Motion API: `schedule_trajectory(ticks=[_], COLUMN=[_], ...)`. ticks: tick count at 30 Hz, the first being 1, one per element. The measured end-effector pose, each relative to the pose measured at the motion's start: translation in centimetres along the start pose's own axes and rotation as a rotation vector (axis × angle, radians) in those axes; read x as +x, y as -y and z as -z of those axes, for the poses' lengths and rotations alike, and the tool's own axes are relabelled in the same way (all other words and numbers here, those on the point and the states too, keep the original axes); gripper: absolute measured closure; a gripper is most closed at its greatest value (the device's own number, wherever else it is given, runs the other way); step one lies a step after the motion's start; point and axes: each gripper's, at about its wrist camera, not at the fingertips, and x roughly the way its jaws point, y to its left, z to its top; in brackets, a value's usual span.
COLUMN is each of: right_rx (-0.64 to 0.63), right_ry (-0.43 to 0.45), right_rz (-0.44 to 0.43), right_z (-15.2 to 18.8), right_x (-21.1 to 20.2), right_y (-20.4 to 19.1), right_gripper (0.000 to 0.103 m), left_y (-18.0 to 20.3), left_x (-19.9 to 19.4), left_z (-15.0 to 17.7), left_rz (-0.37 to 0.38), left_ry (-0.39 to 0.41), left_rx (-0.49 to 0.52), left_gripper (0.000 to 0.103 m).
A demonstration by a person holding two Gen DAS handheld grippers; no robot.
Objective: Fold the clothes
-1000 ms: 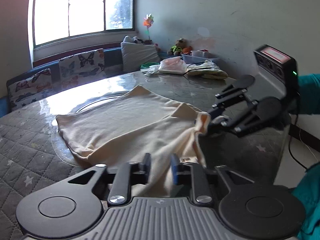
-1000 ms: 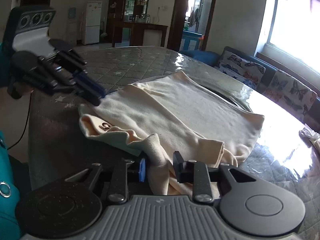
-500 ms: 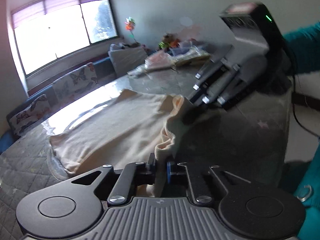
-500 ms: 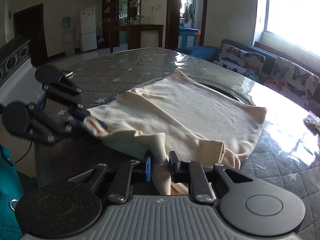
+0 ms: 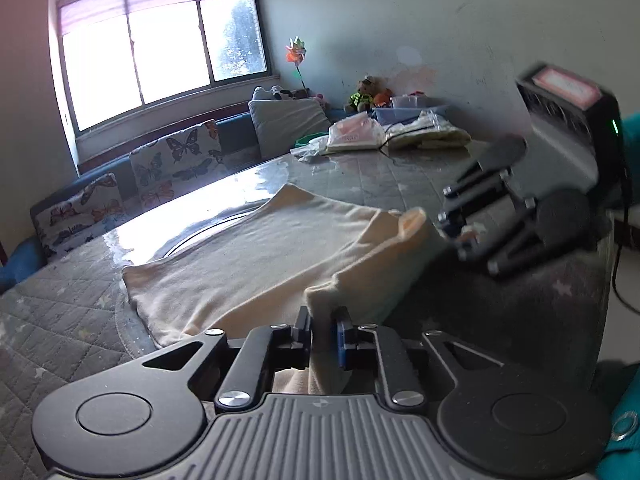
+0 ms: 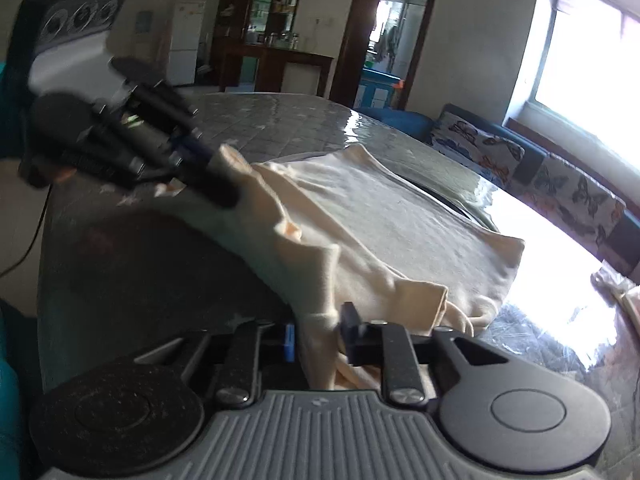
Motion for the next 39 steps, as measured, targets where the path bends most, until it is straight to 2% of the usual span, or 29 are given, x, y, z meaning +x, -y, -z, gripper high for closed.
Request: schedule_trajectory(ticks=[2, 3, 6, 10, 12, 13, 15, 17, 18, 20, 24, 30, 34, 39], right_rx=[0.037, 0.049, 0.054, 0.036, 0.019, 0.004, -0.021, -0.043, -0.057, -0.061, -0.048, -0.069, -0.076, -0.046], right_ry=[0.0, -0.001, 0.0, -0.004, -0.006, -0.007, -0.015, -0.028, -0.033, -0.032, -0.016, -0.001, -0.005, -0.054], right_rz=[-0.012, -0.016, -0.009, 0.009, 0.018, 0.026, 0.031, 0.033, 0.035, 0.034, 0.034, 0.025, -0.026, -0.109], right_z=[-0.3, -0.5, -0.7, -0.6, -0.4, -0.3, 0.0, 0.4, 0.5, 0.7, 0.2, -0.4, -0.9, -1.3], right_x=[-0.1, -0.2, -0.3, -0.3, -0.4, -0.4, -0.3, -0.2, -0.1, -0.2, -0.9, -2.9, -5.8, -9.0], right_y=[0.6, 0.8, 1.1, 0.8, 0.6, 0.4, 0.1, -0.1, -0.3, -0.6, -0.9, -2.0, -3.4, -5.4], right_gripper=[0.088, 0.089, 0.089, 0.088, 0.087, 0.083, 0.08, 0.081, 0.081, 0.091, 0.095, 0.096, 0.096, 0.097], left_y=[0.8, 1.2, 1.0, 0.8, 0.6, 0.6, 0.5, 0.4, 0.4, 0.3, 0.2, 0.1, 0.3, 1.5], left_x=[-0.2, -0.2, -0.3, -0.3, -0.3, -0.3, -0.3, -0.7, -1.0, -1.7, -3.0, -5.0, -6.7, -10.2], left_z=[0.5, 0.7, 1.3, 2.0, 2.3, 2.5, 2.9, 3.0, 2.9, 2.8, 2.5, 2.1, 1.9, 2.1], left_rz=[-0.02, -0.03, -0.032, -0.034, -0.035, -0.035, -0.036, -0.034, -0.03, -0.023, -0.009, 0.012, 0.033, 0.084], left_ry=[-0.002, -0.002, -0.018, -0.039, -0.05, -0.055, -0.066, -0.067, -0.063, -0.054, -0.037, -0.011, 0.0, -0.01], left_rx=[0.039, 0.058, 0.072, 0.091, 0.1, 0.105, 0.114, 0.112, 0.106, 0.093, 0.067, 0.027, 0.005, -0.009], left_gripper=[0.077, 0.076, 0.065, 0.065, 0.067, 0.072, 0.075, 0.084, 0.086, 0.093, 0.095, 0.096, 0.096, 0.096])
